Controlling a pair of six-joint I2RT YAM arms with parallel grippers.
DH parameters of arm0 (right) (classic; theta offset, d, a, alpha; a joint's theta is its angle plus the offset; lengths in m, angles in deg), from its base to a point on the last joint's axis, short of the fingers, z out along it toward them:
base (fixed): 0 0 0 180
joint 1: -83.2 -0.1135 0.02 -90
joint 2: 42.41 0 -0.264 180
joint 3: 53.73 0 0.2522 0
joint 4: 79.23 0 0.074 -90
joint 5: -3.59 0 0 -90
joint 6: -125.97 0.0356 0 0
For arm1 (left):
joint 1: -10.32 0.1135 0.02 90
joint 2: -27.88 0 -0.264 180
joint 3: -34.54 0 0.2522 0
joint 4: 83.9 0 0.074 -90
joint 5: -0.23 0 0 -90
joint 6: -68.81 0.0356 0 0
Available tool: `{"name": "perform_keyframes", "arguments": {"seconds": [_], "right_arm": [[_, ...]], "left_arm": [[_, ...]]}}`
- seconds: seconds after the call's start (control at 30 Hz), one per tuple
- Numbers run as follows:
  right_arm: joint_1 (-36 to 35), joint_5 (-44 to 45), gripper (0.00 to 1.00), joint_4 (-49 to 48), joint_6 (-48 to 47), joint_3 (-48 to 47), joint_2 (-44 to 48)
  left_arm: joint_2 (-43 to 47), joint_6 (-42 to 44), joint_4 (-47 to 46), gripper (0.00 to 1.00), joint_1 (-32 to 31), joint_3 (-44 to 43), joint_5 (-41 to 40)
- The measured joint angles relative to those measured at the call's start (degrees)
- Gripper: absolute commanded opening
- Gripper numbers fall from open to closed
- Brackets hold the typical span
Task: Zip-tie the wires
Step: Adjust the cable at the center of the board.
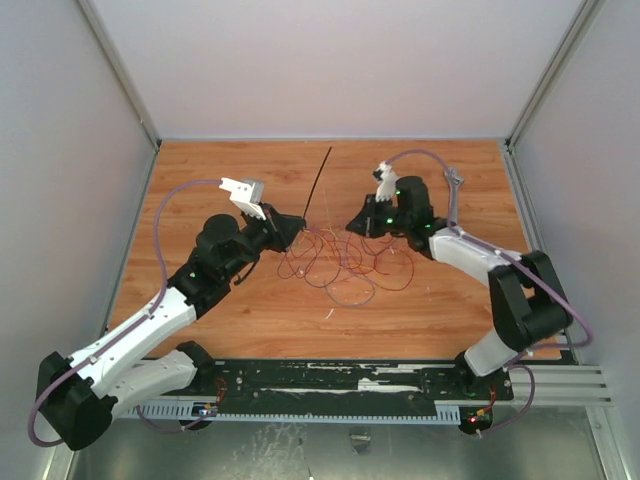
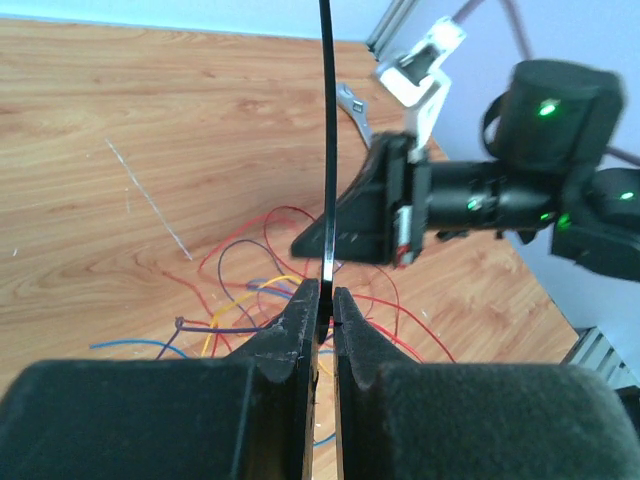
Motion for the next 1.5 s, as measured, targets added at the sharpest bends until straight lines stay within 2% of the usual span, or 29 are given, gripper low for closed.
{"name": "perform_keyframes", "arguments": {"seconds": [0.2,0.4,1.07,1.43,1.47,1.5], "right_arm": [[7.19,2.19,0.0,2.32,-2.29,0.57,9.66],[11.17,2.45,0.0,4.15,-3.56,2.93,14.1],[19.63,4.55,0.0,8.48,-7.17,7.54,16.37],[21.05,6.71,0.0,9.35,-9.25,8.74,14.53],[21.09,6.49,0.01,9.16,-9.25,8.92,14.51],[21.22,5.92,0.05,8.74,-9.2,9.22,14.51]], "left_arm": [[0.48,-0.24,-0.09,0.0,0.0,0.59,-0.68],[0.52,-0.44,0.15,0.0,0.0,1.18,-1.53],[1.29,-1.03,1.25,0.0,0.0,1.46,-3.17],[1.33,-1.03,1.25,0.0,0.02,1.46,-3.26],[1.33,-1.03,1.25,0.0,0.02,1.46,-3.26],[1.31,-1.03,1.25,0.0,0.07,1.46,-3.26]]}}
